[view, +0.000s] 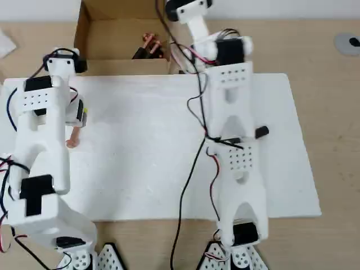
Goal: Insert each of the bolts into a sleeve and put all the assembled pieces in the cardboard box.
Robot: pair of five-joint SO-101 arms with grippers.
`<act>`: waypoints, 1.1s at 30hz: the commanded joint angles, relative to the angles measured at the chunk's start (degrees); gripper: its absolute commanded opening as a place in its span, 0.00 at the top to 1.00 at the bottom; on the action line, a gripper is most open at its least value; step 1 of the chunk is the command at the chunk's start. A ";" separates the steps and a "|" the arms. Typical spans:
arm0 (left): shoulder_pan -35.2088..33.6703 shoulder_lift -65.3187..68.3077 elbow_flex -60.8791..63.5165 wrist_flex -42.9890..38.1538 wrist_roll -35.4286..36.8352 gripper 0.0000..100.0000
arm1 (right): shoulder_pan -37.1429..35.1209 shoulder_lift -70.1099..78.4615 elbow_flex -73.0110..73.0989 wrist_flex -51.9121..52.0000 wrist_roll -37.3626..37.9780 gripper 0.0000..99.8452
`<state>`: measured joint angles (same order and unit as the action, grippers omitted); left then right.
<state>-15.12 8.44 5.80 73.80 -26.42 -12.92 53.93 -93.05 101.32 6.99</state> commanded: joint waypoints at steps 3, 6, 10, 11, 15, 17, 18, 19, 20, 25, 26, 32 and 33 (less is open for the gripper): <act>-0.79 4.18 -3.69 -3.60 -0.35 0.89 | 3.47 -4.35 -1.80 1.14 6.59 0.75; -0.97 7.34 -6.51 -3.69 2.55 0.89 | 4.09 -4.26 -1.71 1.14 6.77 0.75; -0.97 10.33 -8.88 -3.60 3.60 0.89 | 4.53 -4.26 -1.71 1.14 6.77 0.75; -1.14 10.68 -8.88 -3.69 3.69 0.89 | 4.53 -4.26 -1.71 1.14 6.77 0.75; -1.49 12.88 -9.67 -3.96 3.52 0.89 | 5.23 -4.35 -1.71 1.14 6.77 0.75; -1.49 14.37 -10.02 -4.13 3.52 0.89 | 5.76 -4.35 -1.71 1.14 6.77 0.75; -1.41 14.90 -10.11 -4.13 3.52 0.89 | 5.76 -4.35 -1.71 1.14 6.77 0.75; -1.41 15.60 -10.29 -4.40 3.43 0.89 | 5.85 -4.35 -1.71 1.14 6.77 0.75; -1.41 16.13 -10.55 -5.01 3.43 0.89 | 6.02 -4.35 -1.71 1.14 6.77 0.75; -1.49 18.77 -12.40 -4.92 3.52 0.89 | 6.37 -4.35 -1.71 1.14 6.86 0.75; -1.49 19.12 -12.40 -4.84 3.52 0.89 | 6.37 -4.35 -1.71 1.14 6.86 0.75; -1.49 19.21 -12.57 1.85 3.43 0.93 | 6.37 -4.26 -1.71 1.14 6.86 0.75; -1.49 19.21 -12.57 3.08 3.43 0.93 | 6.37 -4.26 -1.71 1.14 6.86 0.75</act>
<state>-15.56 26.90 -6.15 73.80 -23.25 -7.38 53.93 -93.05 101.49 13.23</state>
